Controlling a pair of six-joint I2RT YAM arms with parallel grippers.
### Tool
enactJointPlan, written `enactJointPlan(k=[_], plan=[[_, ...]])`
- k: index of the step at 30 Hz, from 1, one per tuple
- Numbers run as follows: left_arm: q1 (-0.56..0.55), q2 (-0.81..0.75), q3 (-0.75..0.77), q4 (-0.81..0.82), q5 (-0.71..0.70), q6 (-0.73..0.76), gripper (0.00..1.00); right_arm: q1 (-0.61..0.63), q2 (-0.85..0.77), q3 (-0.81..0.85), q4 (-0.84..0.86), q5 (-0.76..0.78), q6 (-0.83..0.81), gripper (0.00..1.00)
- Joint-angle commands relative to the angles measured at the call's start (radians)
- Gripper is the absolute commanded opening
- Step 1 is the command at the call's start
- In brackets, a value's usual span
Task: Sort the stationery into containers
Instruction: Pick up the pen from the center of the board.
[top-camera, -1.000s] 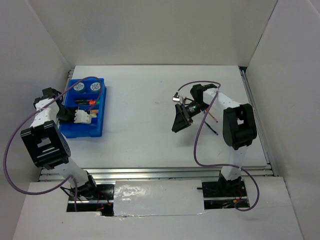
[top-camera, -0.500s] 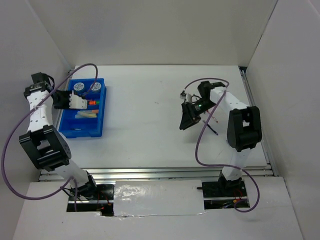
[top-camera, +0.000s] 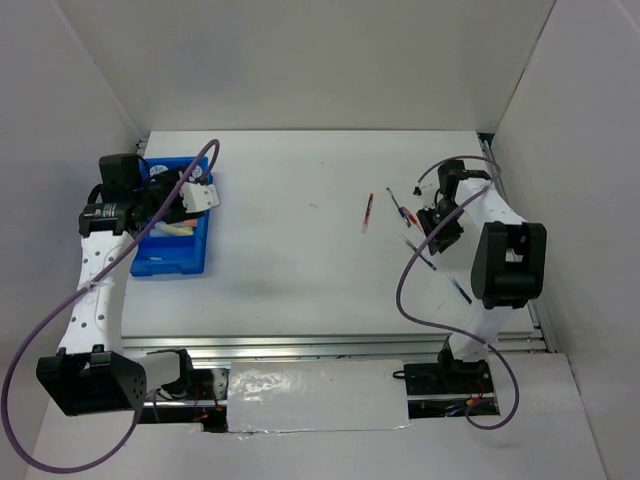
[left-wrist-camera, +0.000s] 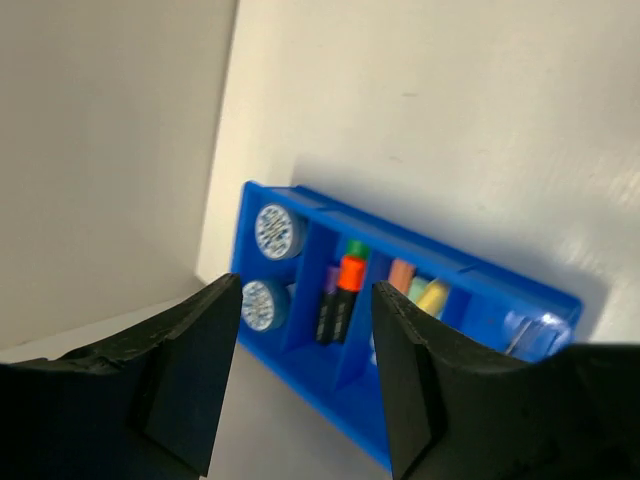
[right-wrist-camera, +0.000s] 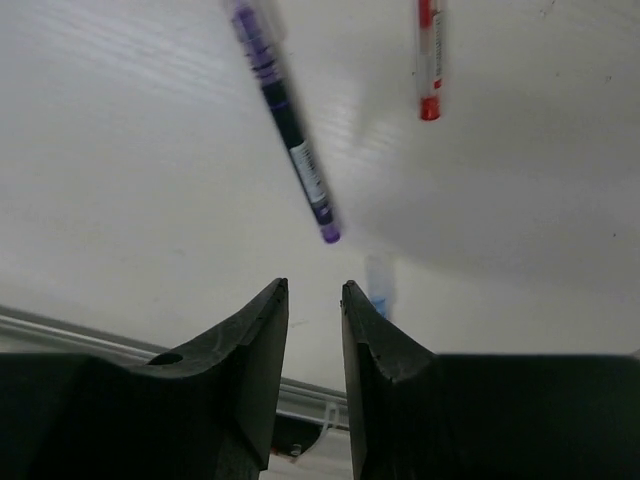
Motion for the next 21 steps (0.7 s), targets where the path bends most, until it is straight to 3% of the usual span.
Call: enactJointPlan(k=[1, 8, 21], plan=[[-0.044, -0.002, -0.037, 0.096, -0.021, -0.209, 0.66, 0.018, 0.068, 0.034, 0.085, 0.112, -0.008, 0.36], [-0.030, 0.006, -0.050, 0.071, 0.013, -0.254, 0.69, 0.090, 0.147, 0.040, 0.150, 0.174, -0.002, 0.43], [-0.025, -0.002, -0.089, 0.079, 0.039, -0.277, 0.70, 0.124, 0.252, 0.074, 0.160, 0.172, -0.015, 0.40]])
